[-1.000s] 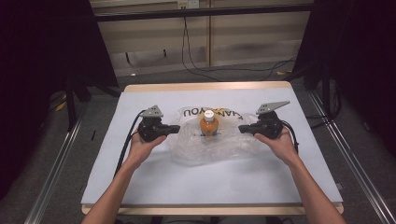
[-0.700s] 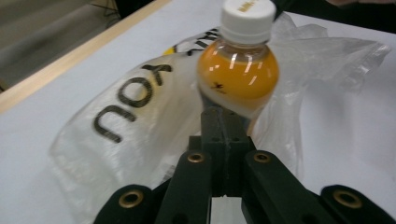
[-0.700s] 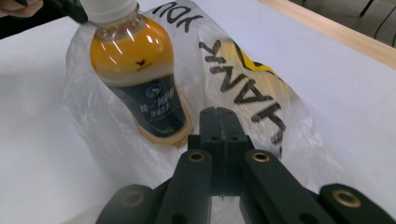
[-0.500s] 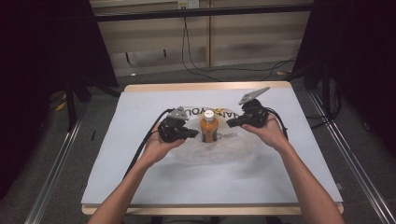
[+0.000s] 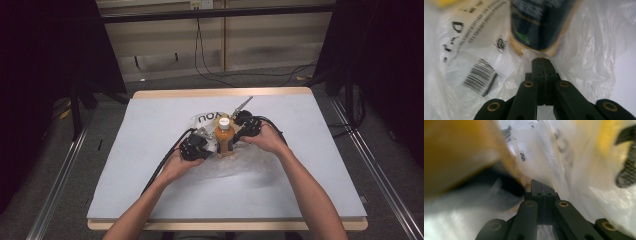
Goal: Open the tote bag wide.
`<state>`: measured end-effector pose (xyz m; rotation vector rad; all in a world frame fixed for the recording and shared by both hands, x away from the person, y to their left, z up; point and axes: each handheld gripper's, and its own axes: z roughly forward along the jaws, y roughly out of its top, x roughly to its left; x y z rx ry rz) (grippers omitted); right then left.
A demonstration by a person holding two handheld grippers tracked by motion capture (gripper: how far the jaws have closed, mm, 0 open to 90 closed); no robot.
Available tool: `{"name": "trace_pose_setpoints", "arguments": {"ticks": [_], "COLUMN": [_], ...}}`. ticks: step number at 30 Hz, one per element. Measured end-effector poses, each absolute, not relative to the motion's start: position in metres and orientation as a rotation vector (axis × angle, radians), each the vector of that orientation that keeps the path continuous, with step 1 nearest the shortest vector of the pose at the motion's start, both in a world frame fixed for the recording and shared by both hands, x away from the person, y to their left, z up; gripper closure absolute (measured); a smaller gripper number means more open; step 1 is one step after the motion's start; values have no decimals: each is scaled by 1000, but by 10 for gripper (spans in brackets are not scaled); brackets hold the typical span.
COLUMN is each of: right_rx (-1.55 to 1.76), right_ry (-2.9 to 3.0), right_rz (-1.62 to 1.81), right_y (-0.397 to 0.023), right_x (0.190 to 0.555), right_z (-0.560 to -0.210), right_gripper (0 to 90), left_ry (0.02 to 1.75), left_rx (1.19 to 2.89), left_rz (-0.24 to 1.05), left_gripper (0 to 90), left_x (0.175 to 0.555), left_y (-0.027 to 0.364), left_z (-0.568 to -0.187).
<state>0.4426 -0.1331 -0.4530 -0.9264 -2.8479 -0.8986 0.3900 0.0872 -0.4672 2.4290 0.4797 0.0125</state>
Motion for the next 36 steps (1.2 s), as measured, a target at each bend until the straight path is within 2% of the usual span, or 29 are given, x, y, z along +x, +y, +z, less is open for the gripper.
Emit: {"name": "trace_pose_setpoints", "arguments": {"ticks": [7, 16, 19, 22, 23, 26, 29, 30, 32, 35, 36], "right_rx": [-966, -1149, -1226, -1287, -1304, -1354, -1473, -1502, -1534, -1605, -1508], "right_ry": [-2823, -2765, -2777, -2775, -2808, -2818, -2835, -2832, -2810, -2834, -2855], "right_rz": [-824, -792, -780, -782, -767, -758, -755, -762, -771, -753, -779], "right_y": [-120, -119, -125, -132, -133, -134, -133, -135, -136, -136, -134], "right_x": [469, 500, 509, 517, 520, 524, 528, 529, 530, 531, 527], "right_z": [-465, -466, -465, -466, -465, -465, -466, -466, -467, -467, -466], "right_gripper": [900, 900, 900, 900, 900, 900, 900, 900, 900, 900, 900], "left_ry": [413, 261, 243, 200, 211, 196, 150, 152, 154, 192, 213], "left_rx": [2481, 2515, 2520, 2533, 2524, 2525, 2518, 2534, 2547, 2541, 2515], "left_rz": [-8, -45, -2, -38, 4, -4, -45, 16, 29, -65, -51], "left_gripper": [900, 900, 900, 900, 900, 900, 900, 900, 900, 900, 900], "left_x": [368, 317, 308, 304, 301, 299, 289, 287, 290, 305, 306], "left_y": [87, 94, 96, 100, 100, 100, 99, 99, 98, 100, 100], "left_z": [-467, -464, -464, -462, -463, -463, -464, -462, -461, -460, -461]}}
